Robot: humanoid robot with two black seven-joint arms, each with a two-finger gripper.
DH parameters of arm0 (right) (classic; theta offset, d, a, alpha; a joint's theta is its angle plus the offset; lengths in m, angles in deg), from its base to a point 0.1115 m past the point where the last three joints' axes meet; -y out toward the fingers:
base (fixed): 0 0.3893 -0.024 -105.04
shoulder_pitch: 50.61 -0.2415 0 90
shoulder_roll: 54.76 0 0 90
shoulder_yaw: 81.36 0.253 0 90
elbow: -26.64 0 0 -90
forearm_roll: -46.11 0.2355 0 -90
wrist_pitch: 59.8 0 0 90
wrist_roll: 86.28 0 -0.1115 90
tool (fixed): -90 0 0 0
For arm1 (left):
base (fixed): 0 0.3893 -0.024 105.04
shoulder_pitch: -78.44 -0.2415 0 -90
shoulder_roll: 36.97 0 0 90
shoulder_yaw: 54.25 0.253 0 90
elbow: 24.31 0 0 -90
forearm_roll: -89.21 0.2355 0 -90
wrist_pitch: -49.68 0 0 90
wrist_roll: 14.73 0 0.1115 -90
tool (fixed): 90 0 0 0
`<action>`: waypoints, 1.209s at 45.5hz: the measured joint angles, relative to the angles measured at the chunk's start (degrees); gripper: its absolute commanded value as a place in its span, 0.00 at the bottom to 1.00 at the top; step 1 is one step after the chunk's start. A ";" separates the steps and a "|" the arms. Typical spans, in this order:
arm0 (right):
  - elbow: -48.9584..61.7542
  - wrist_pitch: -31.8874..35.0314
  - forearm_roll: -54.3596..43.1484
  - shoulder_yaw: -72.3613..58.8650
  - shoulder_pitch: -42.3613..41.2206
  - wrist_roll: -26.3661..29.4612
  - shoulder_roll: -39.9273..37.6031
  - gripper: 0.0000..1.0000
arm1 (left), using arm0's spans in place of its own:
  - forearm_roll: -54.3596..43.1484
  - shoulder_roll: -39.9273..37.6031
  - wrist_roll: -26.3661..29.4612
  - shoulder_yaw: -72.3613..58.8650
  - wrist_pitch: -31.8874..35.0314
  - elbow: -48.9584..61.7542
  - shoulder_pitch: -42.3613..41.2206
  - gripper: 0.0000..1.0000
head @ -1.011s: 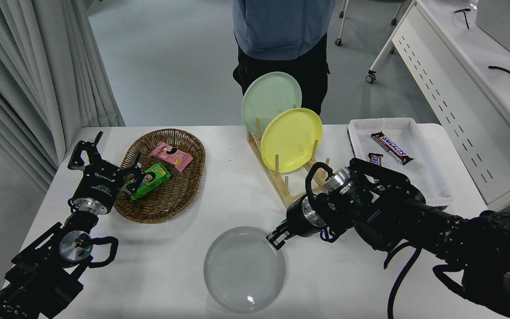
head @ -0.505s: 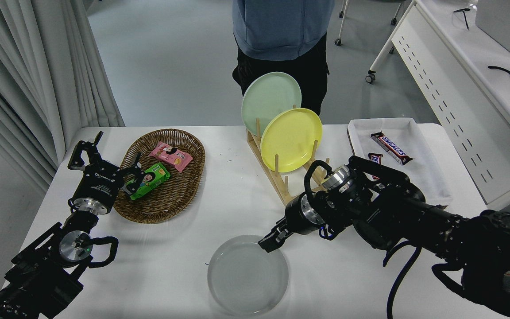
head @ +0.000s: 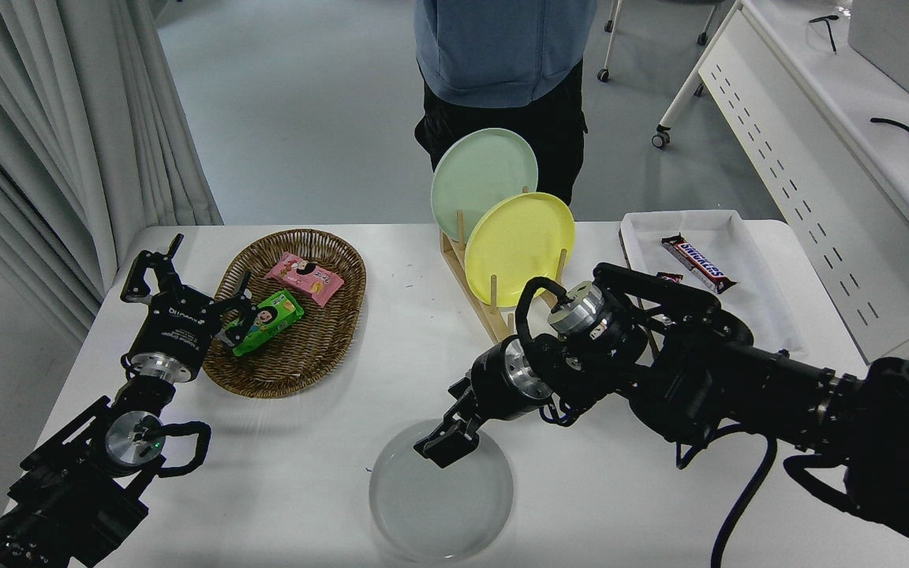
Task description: Place the plate on the table
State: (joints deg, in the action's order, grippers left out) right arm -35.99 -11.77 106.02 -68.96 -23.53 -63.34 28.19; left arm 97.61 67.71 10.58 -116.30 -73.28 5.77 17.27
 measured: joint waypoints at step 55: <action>-3.78 44.51 -27.53 10.31 -7.07 -19.67 -15.39 0.99 | 0.01 0.00 0.00 0.00 0.00 -0.01 0.00 1.00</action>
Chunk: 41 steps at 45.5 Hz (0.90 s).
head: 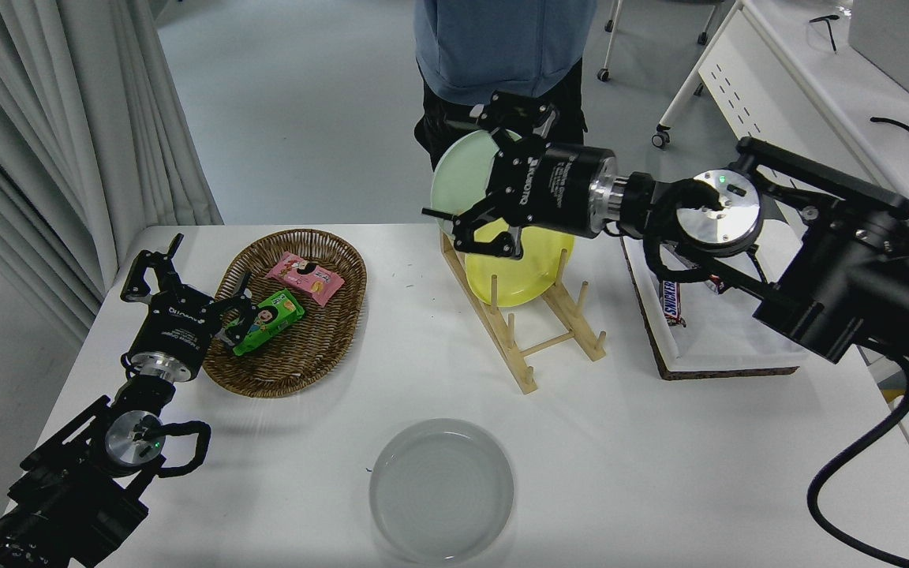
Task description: Place the plate on the table
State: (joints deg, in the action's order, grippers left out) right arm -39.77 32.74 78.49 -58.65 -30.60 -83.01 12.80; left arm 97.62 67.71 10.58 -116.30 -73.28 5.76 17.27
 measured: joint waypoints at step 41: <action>35.97 10.37 -7.02 1.39 5.23 -12.10 0.10 0.99 | 0.00 0.00 0.00 0.00 0.00 0.01 0.00 1.00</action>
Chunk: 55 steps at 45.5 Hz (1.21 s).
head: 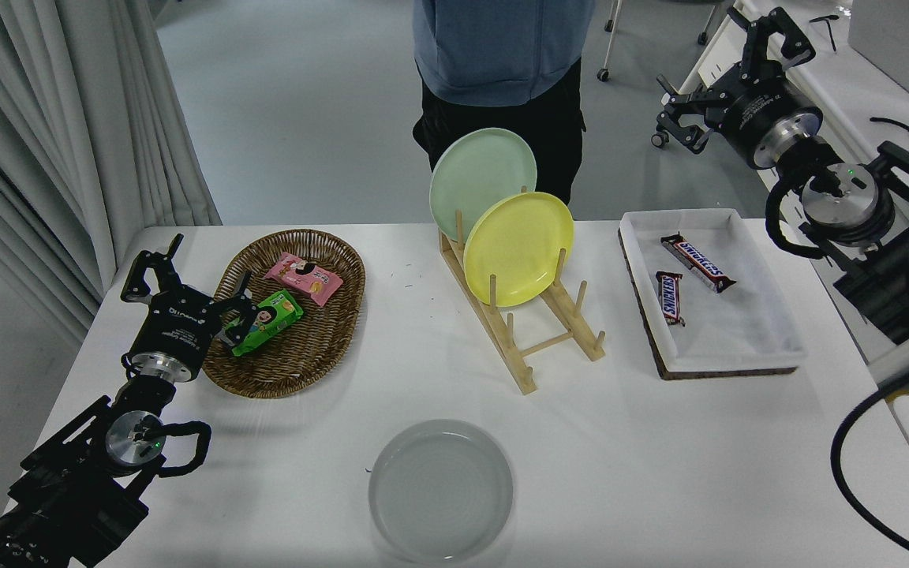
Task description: Place the plate on the table
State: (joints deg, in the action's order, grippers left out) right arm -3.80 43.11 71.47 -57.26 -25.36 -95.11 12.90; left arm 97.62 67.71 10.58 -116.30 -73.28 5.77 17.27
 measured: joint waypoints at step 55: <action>-7.70 1.13 -33.79 35.57 35.34 -13.76 6.76 0.99 | -0.02 0.00 0.00 0.00 0.00 0.02 0.00 1.00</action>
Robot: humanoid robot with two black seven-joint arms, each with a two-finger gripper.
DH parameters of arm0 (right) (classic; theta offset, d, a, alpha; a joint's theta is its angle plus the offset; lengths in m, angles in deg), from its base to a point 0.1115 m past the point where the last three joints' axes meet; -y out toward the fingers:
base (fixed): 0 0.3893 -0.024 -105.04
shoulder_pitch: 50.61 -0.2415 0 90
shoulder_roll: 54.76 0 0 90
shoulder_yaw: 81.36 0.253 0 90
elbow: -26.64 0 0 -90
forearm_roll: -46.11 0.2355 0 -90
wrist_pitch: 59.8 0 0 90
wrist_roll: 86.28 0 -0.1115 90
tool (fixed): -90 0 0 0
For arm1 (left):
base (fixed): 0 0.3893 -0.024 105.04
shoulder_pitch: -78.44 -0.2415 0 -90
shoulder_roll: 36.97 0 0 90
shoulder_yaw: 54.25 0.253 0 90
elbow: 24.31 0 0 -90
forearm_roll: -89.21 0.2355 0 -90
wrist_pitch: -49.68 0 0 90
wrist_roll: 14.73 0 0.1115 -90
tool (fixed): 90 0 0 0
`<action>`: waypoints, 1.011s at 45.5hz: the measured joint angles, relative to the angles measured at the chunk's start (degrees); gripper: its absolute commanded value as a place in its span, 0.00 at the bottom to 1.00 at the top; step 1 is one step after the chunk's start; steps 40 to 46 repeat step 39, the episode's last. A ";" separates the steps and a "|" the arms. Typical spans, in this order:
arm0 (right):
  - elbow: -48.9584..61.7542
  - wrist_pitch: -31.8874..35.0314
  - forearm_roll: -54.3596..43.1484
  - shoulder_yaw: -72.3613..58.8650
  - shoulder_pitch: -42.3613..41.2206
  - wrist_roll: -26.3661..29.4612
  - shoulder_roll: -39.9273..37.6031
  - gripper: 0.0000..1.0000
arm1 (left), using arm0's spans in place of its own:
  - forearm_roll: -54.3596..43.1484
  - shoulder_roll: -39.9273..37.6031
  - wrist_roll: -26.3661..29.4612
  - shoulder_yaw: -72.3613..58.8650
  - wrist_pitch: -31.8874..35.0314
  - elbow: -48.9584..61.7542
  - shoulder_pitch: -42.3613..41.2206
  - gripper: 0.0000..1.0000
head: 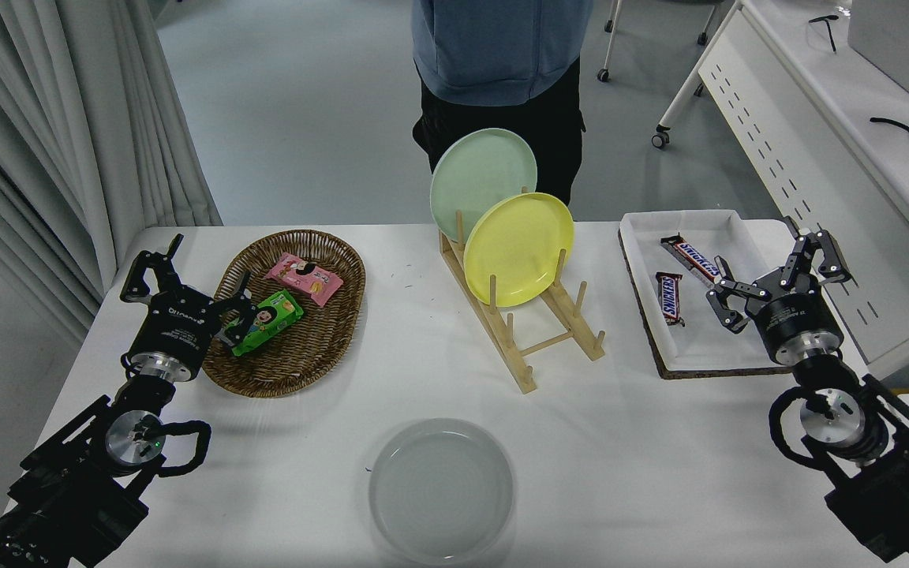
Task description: Place the plate on the table
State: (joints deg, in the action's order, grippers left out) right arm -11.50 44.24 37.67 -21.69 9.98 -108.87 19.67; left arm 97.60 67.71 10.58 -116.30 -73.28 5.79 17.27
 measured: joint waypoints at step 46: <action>6.70 2.30 -1.92 -4.11 -3.81 -0.42 3.03 0.99 | 0.00 0.00 0.00 0.00 0.00 -0.02 0.00 1.00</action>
